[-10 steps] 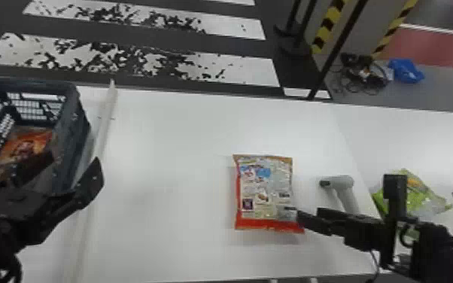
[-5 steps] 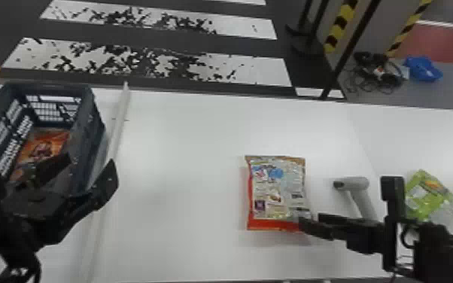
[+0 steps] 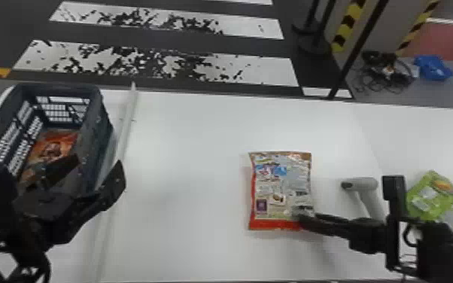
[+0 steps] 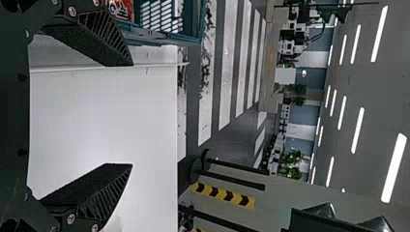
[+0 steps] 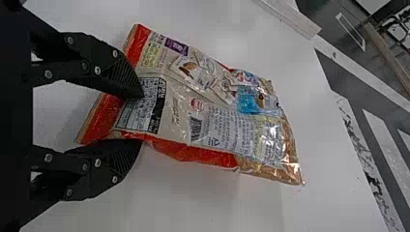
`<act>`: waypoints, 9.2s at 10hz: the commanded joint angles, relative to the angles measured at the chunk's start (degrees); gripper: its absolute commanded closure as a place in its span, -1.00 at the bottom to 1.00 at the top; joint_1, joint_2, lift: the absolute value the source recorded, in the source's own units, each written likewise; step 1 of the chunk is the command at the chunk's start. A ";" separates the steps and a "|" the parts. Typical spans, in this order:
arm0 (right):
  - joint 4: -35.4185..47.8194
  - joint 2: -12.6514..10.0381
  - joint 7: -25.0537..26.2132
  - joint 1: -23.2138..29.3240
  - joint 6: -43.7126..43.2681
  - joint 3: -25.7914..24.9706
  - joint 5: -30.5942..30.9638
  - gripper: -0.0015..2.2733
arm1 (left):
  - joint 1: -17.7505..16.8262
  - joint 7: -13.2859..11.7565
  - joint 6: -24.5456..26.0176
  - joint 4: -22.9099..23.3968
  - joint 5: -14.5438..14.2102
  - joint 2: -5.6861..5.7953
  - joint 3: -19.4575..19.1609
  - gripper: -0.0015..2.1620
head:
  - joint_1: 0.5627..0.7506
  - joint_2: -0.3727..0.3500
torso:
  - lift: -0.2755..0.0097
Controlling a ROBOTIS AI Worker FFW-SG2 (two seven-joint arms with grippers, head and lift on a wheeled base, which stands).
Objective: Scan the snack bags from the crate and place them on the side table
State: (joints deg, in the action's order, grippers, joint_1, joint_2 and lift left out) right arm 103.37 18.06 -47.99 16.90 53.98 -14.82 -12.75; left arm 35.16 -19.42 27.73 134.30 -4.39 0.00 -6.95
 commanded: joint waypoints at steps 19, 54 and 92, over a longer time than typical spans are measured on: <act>-27.17 3.30 27.78 -6.00 -25.89 -26.93 -20.82 -0.91 | 1.23 1.32 -0.17 2.55 1.40 -0.15 2.11 -0.87 | 0.41 -0.94 | 0.27; 5.35 -15.95 42.19 20.54 -76.52 16.49 6.86 -0.94 | -27.07 -30.06 13.01 -8.70 14.06 14.85 -20.39 -0.87 | 0.41 0.65 | 0.27; 3.33 -13.93 40.26 18.17 -73.00 16.67 3.87 -0.95 | -55.90 -54.76 -6.68 -65.65 41.83 18.72 -7.82 0.98 | 0.41 0.61 | 0.27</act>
State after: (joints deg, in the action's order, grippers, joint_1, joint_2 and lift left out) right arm 106.74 4.13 -7.73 35.23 -19.44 1.83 -8.88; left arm -21.04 -74.12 21.01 68.10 38.13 18.31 -14.54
